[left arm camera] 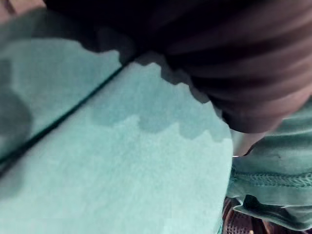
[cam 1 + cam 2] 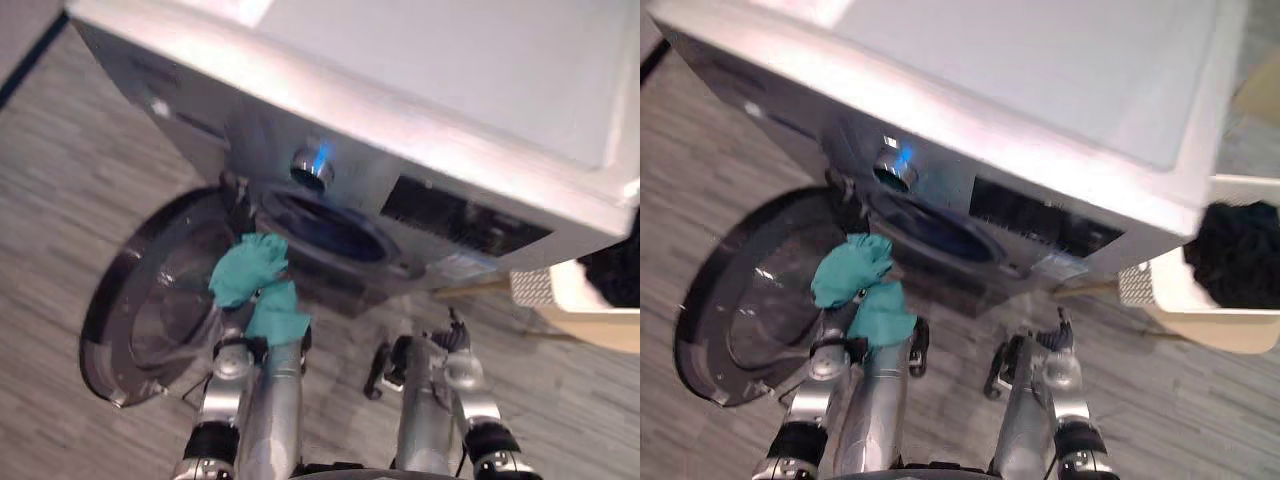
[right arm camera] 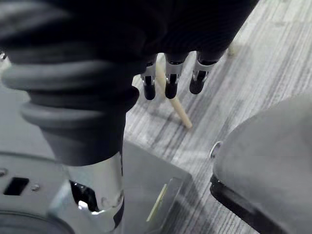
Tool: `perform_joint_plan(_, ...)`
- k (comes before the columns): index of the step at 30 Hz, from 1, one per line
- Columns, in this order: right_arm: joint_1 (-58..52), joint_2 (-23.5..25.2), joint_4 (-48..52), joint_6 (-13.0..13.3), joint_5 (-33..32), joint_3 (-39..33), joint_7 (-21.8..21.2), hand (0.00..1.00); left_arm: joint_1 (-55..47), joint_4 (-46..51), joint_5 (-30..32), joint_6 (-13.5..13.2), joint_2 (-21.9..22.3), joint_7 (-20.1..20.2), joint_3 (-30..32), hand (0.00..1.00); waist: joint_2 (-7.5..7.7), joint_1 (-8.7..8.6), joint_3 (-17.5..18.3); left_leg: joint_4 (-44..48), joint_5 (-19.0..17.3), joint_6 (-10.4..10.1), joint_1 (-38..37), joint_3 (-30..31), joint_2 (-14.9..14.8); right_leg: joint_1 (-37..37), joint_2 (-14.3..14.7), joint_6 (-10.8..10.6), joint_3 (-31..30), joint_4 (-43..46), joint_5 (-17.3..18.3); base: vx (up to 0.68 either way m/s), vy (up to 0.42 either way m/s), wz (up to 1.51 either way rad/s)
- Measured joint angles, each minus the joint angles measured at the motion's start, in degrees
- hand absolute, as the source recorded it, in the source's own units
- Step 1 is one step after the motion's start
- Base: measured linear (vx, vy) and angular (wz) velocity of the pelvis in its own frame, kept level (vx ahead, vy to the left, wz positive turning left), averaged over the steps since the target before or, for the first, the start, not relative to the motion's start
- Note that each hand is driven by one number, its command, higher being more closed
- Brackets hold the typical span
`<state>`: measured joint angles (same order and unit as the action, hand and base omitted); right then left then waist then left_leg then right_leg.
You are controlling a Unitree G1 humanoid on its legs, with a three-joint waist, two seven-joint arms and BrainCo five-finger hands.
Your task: Pick up the laundry basket with both hands and put the clothes into the washing machine.
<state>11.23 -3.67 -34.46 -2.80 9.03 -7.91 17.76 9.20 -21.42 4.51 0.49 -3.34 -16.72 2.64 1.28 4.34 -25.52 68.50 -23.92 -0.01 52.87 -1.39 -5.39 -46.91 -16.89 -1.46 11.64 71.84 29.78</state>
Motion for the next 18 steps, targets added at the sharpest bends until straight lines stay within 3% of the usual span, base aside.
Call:
perform_joint_plan(8, 7.23, -2.95, 10.78, -0.01, 0.02, -0.31, 3.74, 0.00, 14.78, 1.70, -1.73, 0.42, -1.28, -4.85, 0.90, 1.00, 0.96, -0.58, -3.05, 17.30, -1.35, 0.19, 25.93, 0.48, -1.67, -27.18, -0.27, 1.57, -4.37, 18.86, 3.02, -0.12, -0.031, -0.07)
perform_joint_plan(12, 7.34, -3.79, 14.79, 0.22, 0.12, -0.85, 5.27, 0.00, 20.23, 4.16, -1.64, 0.58, -2.68, -7.04, -0.28, 1.00, 2.58, -0.51, -4.17, 22.96, -1.87, -0.73, 32.19, 2.25, -1.56, -32.76, -0.47, 2.29, -4.52, 25.11, 5.03, -0.05, -0.073, 0.07)
perform_joint_plan(18, 6.49, -4.37, 17.40, 1.90, 0.60, -2.07, 5.86, 0.00, 29.92, 5.35, -0.13, 2.53, -3.04, -8.95, -7.44, 1.00, 3.01, -1.98, -4.32, 28.37, -1.98, -1.18, 37.26, 4.73, -0.24, -35.58, -1.29, 3.22, -3.76, 31.46, 7.52, -0.01, -0.067, 0.19)
